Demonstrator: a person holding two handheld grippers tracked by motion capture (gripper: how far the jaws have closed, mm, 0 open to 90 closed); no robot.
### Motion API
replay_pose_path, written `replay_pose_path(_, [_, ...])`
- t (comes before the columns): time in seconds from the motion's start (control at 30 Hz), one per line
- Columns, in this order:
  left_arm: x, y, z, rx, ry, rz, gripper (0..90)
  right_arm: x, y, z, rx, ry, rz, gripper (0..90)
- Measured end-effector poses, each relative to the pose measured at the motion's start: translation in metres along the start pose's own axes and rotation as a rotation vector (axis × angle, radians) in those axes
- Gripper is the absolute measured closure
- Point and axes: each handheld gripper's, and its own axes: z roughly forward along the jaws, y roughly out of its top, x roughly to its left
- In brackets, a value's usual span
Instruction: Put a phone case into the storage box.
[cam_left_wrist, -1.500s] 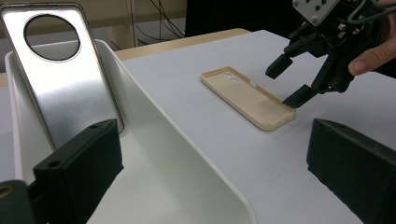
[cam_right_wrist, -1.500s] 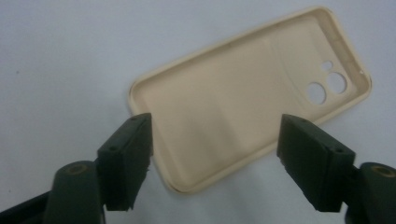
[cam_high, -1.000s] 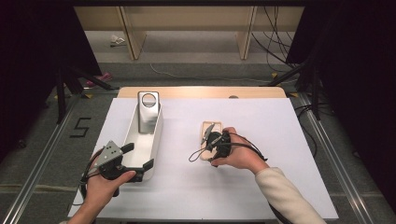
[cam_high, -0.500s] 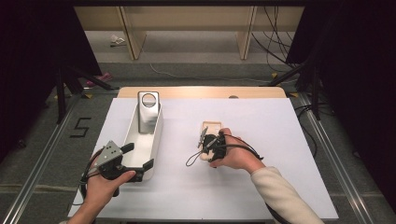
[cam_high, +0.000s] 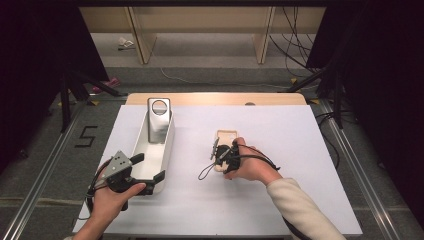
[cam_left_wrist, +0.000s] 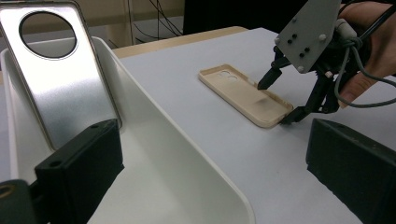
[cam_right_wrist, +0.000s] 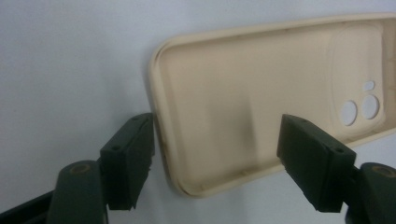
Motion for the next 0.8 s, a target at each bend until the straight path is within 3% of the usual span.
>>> replay_pose_path(0.4, [-0.0005,-0.0002,0.0004,0.003,-0.002,0.0,3.4,0.0021,0.005,-0.0001,0.023,0.001,-0.037,33.1])
replay_pose_path(0.8, [-0.0013,-0.0003,0.0007,0.004,-0.004,0.003,4.1,0.0097,0.009,-0.0024,0.041,0.039,-0.113,56.5])
